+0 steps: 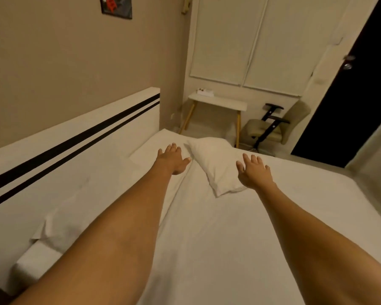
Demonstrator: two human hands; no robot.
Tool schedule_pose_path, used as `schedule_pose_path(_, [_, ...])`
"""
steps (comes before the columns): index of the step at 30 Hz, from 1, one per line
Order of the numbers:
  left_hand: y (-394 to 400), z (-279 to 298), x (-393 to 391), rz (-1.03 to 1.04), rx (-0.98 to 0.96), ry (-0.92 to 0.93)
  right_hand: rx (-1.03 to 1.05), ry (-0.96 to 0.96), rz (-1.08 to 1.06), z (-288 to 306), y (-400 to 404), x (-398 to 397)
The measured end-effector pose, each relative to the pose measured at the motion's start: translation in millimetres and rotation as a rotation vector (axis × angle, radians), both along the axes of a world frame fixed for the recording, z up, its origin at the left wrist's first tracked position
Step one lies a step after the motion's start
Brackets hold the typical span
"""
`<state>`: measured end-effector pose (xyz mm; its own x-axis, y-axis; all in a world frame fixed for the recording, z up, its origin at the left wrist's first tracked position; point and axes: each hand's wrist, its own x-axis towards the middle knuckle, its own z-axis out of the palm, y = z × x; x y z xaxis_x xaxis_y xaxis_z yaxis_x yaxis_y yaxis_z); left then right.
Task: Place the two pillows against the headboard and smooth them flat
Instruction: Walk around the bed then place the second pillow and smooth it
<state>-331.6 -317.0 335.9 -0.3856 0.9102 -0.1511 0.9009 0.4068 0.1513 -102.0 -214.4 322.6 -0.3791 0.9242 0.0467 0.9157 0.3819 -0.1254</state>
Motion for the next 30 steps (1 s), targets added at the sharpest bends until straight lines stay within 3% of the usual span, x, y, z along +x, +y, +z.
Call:
schedule_pose_path(15, [78.5,59.5,403.1,-0.586,0.089,0.022,0.05,-0.026,-0.546,66.2,-38.9,396.6])
schedule_pose_path(30, [101.4,85.3,703.1,-1.13,0.155,0.022,0.065,0.006,-1.129,88.4,-134.2,663.7])
